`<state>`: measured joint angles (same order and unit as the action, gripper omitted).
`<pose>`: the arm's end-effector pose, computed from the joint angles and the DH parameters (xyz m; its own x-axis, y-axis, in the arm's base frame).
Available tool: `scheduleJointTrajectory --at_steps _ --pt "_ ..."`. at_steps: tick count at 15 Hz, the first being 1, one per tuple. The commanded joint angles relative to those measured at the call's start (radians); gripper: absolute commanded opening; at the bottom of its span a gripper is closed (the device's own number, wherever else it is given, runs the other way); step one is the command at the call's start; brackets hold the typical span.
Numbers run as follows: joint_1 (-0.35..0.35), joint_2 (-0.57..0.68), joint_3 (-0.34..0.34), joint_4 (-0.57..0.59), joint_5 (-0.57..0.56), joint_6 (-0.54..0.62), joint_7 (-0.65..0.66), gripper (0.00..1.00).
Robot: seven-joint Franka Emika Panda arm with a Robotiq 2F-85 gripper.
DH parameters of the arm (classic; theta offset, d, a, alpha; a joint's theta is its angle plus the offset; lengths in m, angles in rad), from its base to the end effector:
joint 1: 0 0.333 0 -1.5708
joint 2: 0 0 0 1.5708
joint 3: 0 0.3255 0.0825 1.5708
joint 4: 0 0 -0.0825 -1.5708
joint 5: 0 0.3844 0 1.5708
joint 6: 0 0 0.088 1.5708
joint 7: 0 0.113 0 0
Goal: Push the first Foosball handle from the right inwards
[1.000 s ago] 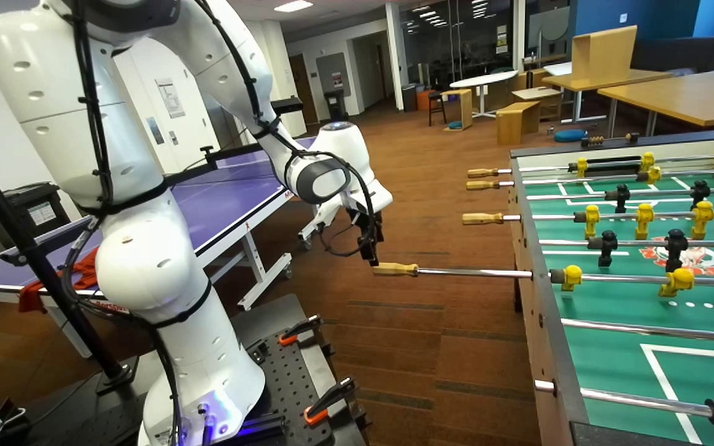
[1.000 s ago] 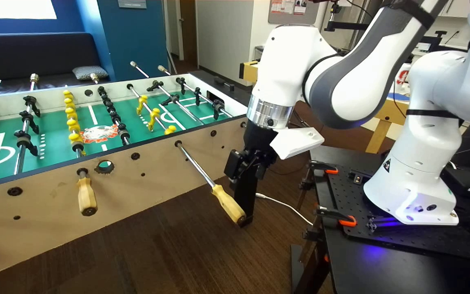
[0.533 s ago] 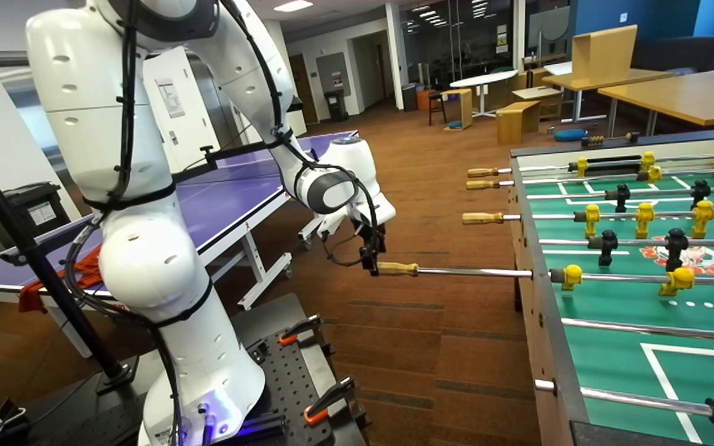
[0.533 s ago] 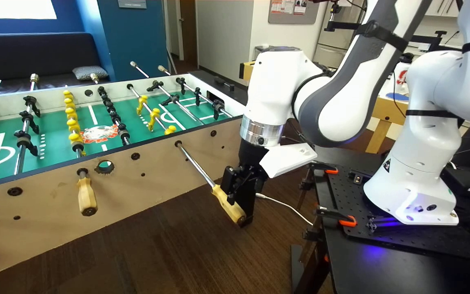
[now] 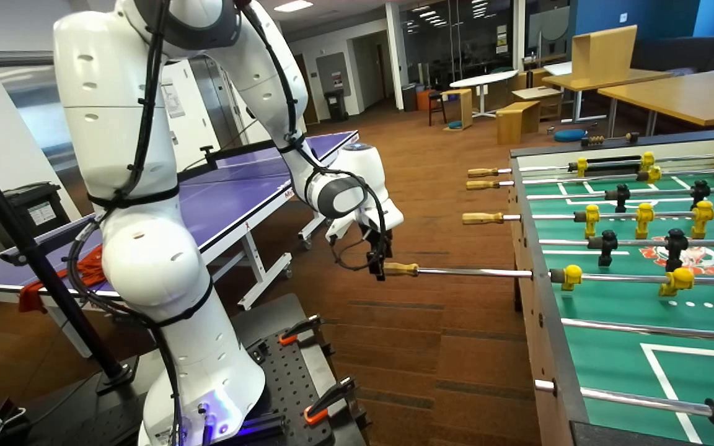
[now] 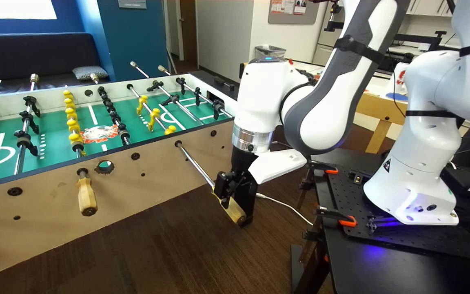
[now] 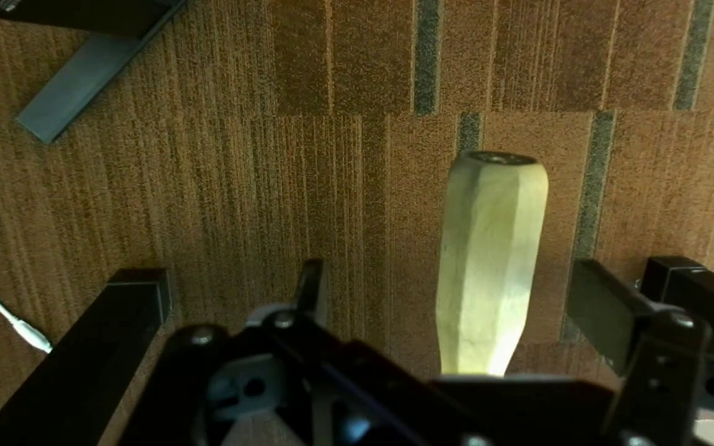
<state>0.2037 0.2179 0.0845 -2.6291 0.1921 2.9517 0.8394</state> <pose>0.4246 0.1148 0.1857 0.7374 -0.6754 0.0098 -0.6696 -0.7328 -0.1209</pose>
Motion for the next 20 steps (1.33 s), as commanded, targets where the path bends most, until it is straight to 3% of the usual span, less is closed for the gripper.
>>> scheduleJointTrajectory --at_steps 1,14,15,16,18,20 --pt "0.052 0.049 -0.032 0.035 -0.014 0.037 0.042 1.0" --pt "0.149 0.127 -0.085 0.108 -0.013 0.034 0.07 1.0" --pt "0.152 0.13 -0.088 0.112 -0.014 0.033 0.068 0.96" --pt "0.158 0.132 -0.094 0.114 -0.015 0.035 0.07 0.74" --pt "0.166 0.134 -0.102 0.117 -0.016 0.036 0.071 0.69" --pt "0.173 0.13 -0.107 0.116 -0.017 0.036 0.072 0.53"
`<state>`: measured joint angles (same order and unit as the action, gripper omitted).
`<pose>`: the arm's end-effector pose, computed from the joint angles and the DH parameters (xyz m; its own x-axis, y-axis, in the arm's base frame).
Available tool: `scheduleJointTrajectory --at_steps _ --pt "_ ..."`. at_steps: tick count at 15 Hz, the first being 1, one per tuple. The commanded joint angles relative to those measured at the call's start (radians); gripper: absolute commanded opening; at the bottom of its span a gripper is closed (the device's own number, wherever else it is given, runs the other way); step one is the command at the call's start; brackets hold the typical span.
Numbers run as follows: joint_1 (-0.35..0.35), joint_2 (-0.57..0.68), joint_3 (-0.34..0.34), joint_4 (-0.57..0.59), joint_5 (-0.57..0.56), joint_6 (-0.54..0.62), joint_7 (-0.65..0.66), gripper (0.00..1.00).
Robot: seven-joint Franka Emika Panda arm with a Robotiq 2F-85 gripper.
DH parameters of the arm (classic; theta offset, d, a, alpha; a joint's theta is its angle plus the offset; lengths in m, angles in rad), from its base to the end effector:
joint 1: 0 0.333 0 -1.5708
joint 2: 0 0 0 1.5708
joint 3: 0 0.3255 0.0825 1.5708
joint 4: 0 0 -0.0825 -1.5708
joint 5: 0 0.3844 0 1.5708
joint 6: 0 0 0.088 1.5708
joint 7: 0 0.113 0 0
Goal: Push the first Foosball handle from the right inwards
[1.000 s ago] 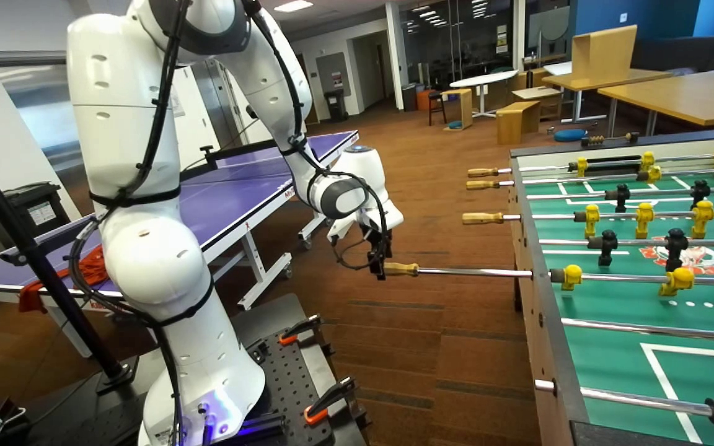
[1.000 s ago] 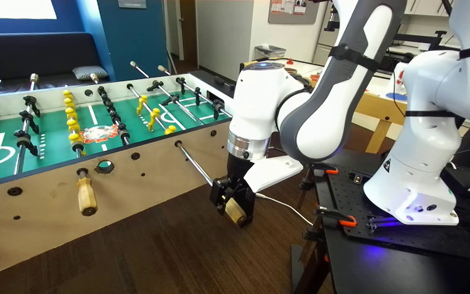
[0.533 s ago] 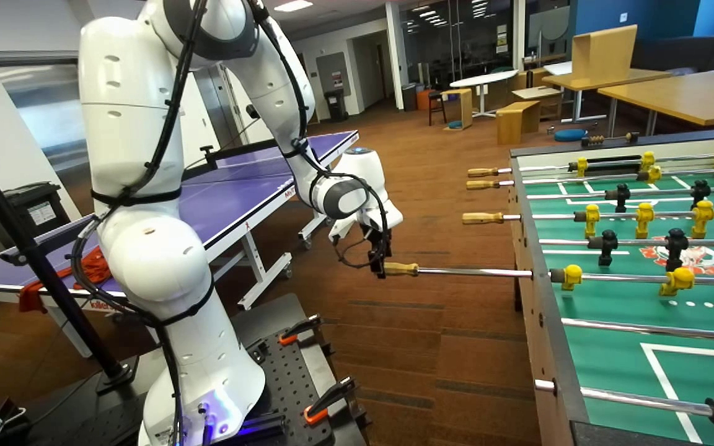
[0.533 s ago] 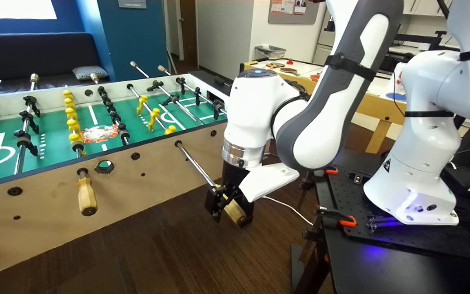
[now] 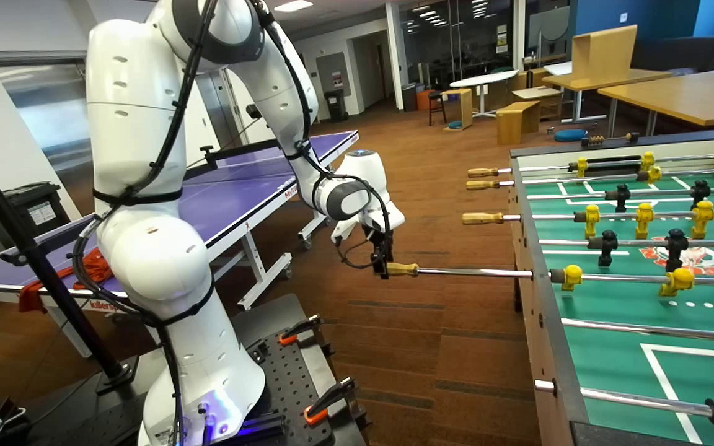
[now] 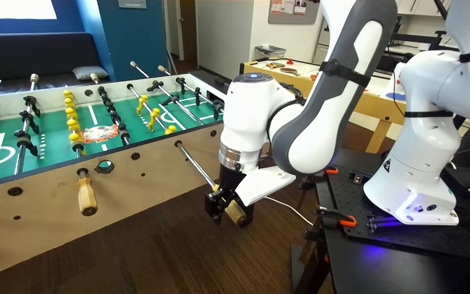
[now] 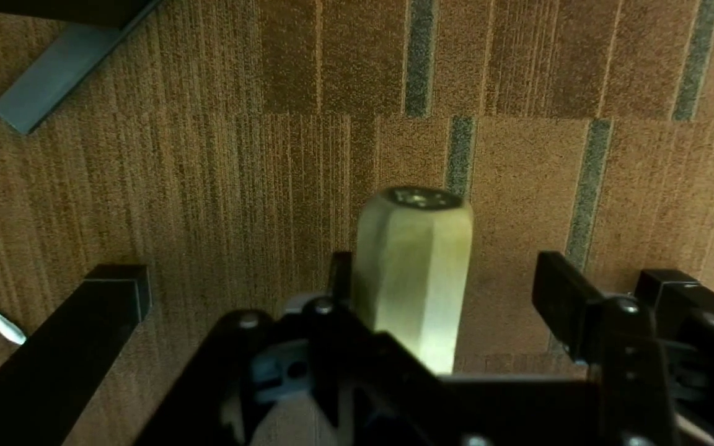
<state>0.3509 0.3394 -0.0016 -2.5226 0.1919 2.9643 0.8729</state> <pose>0.4455 0.1487 0.1620 0.7569 -0.6531 0.0226 -0.6476 -0.7543 -0.1080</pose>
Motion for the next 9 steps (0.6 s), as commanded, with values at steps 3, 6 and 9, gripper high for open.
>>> scheduleJointTrajectory --at_steps 3,6,9 --pt "0.027 0.002 -0.029 -0.003 -0.016 0.023 0.039 0.31" --pt "0.023 -0.005 -0.04 -0.008 -0.019 0.02 0.053 0.14" --pt "0.008 -0.023 -0.056 -0.006 -0.025 0.009 0.043 0.14"
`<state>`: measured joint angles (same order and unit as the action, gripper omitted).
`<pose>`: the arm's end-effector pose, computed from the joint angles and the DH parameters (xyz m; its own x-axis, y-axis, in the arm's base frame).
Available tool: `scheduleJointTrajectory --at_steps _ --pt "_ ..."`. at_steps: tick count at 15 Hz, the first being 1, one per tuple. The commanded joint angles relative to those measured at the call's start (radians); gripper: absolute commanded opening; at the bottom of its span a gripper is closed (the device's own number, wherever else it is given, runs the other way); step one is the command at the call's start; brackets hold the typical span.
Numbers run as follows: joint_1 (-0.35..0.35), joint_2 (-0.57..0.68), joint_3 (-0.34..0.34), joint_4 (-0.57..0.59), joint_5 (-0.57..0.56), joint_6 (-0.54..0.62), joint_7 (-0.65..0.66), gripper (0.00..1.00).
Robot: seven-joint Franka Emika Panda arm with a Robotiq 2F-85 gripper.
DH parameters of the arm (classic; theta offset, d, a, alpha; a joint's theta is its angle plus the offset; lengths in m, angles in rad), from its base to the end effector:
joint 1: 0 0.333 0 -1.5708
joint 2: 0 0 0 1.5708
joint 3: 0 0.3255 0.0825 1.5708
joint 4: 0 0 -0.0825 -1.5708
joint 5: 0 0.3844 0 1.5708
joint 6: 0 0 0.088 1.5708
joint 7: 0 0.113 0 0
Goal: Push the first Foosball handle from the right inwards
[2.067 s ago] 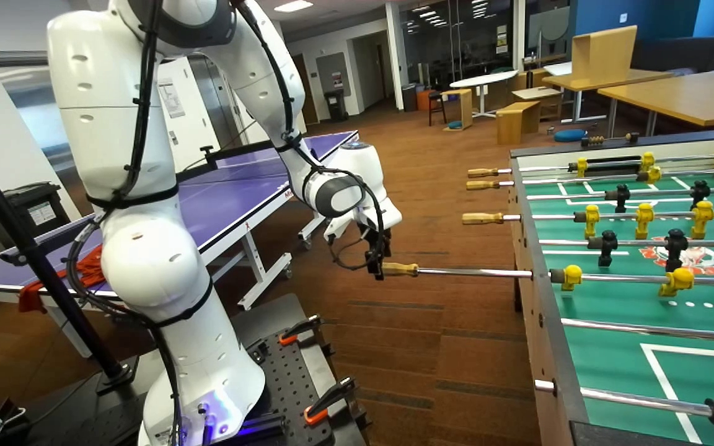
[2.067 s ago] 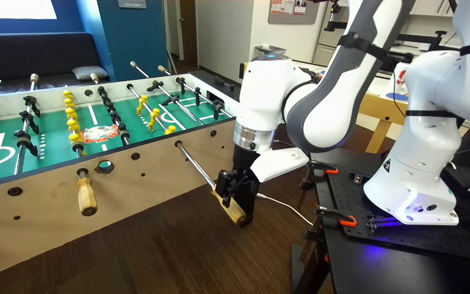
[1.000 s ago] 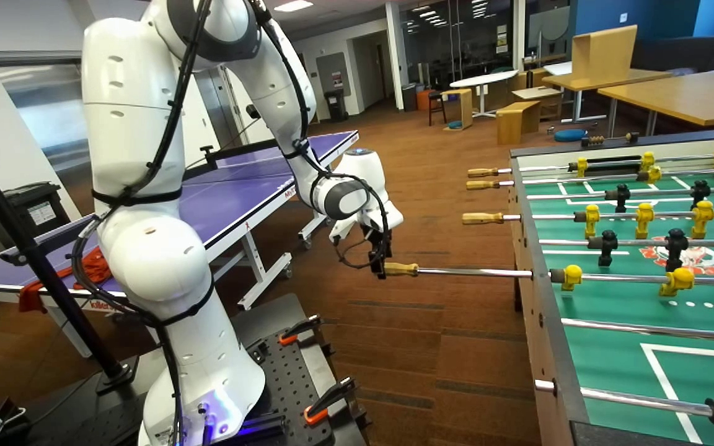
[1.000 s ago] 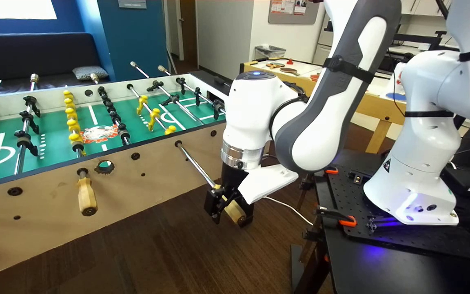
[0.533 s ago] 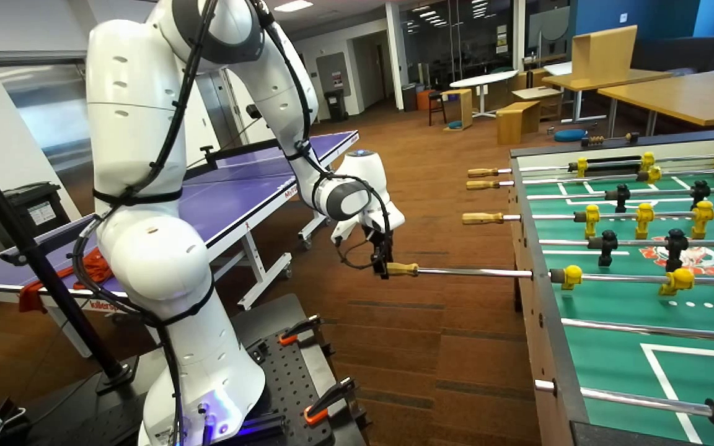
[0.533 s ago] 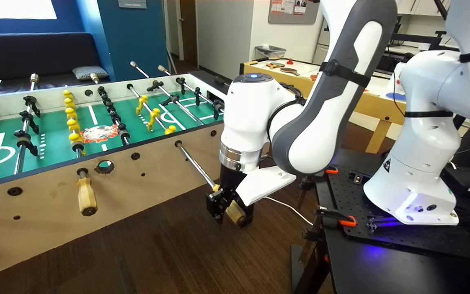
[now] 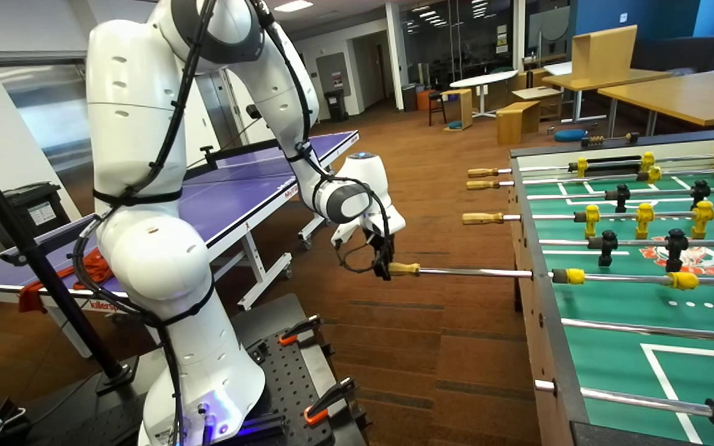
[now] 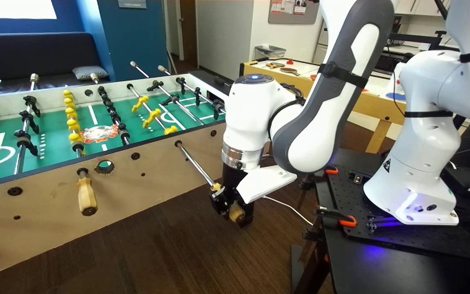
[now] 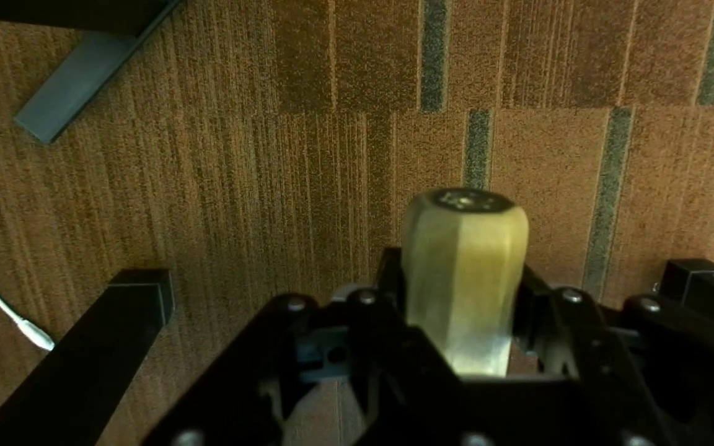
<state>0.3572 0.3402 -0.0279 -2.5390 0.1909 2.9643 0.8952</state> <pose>0.4415 0.1366 0.1572 0.7307 -0.6824 0.0201 -0.6785 -0.7291 -0.0892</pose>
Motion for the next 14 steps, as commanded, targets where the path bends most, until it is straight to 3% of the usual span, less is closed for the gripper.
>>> scheduleJointTrajectory --at_steps 1,9,14 --pt "-0.004 -0.028 -0.04 0.015 -0.027 0.005 0.016 0.14" --pt "-0.049 0.012 -0.104 0.101 -0.075 -0.043 -0.035 0.14" --pt "-0.116 0.068 -0.123 0.201 -0.079 -0.073 -0.103 0.14"
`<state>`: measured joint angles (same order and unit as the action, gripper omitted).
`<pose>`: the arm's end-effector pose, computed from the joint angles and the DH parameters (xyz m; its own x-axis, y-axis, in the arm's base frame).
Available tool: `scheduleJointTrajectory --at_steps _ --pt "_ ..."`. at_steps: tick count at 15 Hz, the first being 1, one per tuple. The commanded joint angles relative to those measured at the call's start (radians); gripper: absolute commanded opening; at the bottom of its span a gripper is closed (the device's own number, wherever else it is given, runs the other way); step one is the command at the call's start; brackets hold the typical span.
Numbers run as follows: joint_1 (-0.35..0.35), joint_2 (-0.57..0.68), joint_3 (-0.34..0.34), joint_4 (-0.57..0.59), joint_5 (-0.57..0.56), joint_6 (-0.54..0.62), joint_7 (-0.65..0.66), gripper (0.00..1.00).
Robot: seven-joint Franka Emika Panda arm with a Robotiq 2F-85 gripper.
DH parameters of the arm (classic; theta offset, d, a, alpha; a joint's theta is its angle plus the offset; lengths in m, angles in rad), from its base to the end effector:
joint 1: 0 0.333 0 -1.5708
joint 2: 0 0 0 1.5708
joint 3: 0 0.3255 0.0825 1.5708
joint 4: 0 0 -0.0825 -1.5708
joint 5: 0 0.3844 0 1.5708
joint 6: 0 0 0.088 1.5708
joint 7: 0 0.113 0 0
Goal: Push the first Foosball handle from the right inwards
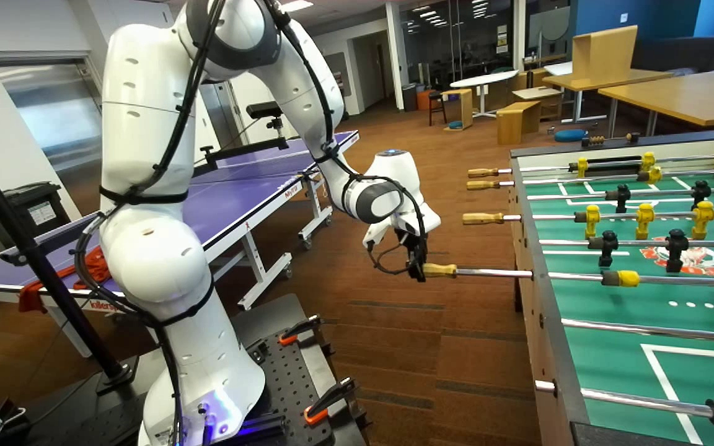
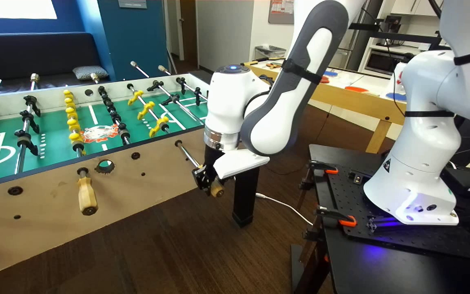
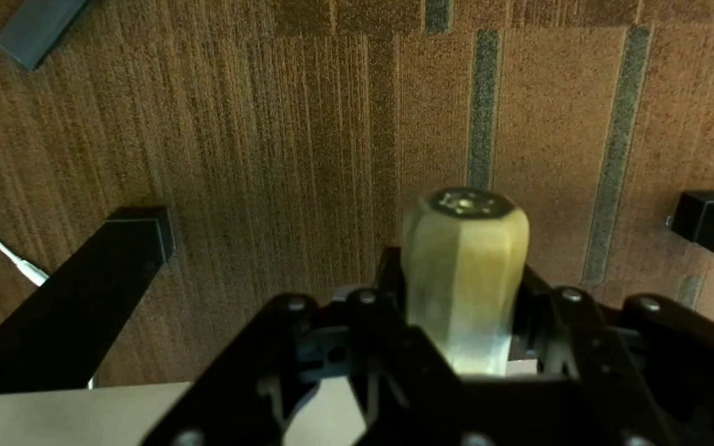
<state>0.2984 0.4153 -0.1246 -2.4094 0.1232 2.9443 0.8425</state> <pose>0.5004 0.0763 0.1582 0.7090 -0.6992 0.0920 -0.6938 -0.7149 -0.0864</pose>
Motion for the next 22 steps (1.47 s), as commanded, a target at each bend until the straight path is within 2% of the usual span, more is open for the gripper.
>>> scheduleJointTrajectory --at_steps 1,9,12,16,17,18,20,22 --pt "-0.077 0.006 -0.024 0.095 -0.007 -0.06 -0.073 0.14" --pt "-0.203 0.1 -0.005 0.276 0.036 -0.138 -0.207 0.14" --pt "-0.226 0.128 -0.004 0.326 0.046 -0.161 -0.236 0.14" --pt "-0.223 0.129 0.001 0.338 0.057 -0.198 -0.238 0.14" --pt "-0.222 0.125 0.003 0.335 0.059 -0.199 -0.239 0.35" --pt "-0.22 0.118 0.002 0.328 0.061 -0.2 -0.238 0.64" --pt "-0.212 0.103 -0.003 0.319 0.062 -0.192 -0.228 0.72" --pt "-0.206 0.068 -0.014 0.299 0.056 -0.182 -0.221 0.87"
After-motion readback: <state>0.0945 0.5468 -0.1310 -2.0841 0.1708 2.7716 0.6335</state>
